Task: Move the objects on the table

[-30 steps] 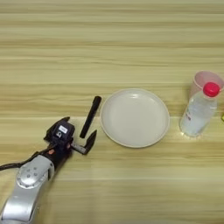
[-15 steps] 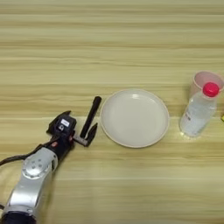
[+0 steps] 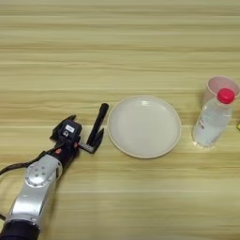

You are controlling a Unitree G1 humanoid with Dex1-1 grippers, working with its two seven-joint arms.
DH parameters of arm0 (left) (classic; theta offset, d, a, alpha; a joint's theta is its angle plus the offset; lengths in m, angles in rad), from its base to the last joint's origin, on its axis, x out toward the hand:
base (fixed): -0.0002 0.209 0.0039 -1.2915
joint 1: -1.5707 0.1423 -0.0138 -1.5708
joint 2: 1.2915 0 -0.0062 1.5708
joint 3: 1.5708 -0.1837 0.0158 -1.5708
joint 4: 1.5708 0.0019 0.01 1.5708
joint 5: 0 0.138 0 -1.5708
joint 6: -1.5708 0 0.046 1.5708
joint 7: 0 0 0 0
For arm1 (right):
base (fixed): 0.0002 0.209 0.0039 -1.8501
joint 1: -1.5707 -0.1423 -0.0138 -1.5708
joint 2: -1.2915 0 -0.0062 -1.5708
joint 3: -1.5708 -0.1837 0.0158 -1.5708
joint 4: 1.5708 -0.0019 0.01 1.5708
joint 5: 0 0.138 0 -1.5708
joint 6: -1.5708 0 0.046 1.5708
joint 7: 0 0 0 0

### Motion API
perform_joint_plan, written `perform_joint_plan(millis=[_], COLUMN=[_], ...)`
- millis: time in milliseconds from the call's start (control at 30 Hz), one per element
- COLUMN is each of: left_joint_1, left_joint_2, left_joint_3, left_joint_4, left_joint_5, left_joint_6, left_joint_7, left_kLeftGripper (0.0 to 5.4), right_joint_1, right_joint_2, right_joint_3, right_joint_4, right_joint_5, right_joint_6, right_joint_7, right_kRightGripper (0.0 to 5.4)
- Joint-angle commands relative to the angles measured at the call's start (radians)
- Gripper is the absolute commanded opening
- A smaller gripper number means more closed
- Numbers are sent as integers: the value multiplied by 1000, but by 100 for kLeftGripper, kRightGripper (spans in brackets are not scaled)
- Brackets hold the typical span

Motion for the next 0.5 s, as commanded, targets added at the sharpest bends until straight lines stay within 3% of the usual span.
perform_joint_plan(millis=[33,500], left_joint_1=[50,49], left_joint_2=[5,7], left_joint_3=[-12,-3], left_joint_4=[67,67], left_joint_5=[17,12], left_joint_6=[66,62], left_joint_7=[-14,-13], left_kLeftGripper=[485,371], right_joint_1=[0,5], right_joint_2=[7,6], right_joint_3=[-5,-11], right_joint_4=[-12,-17], right_joint_5=[13,24], right_joint_6=[9,7], right_joint_7=[-5,-6], right_kRightGripper=[540,540])
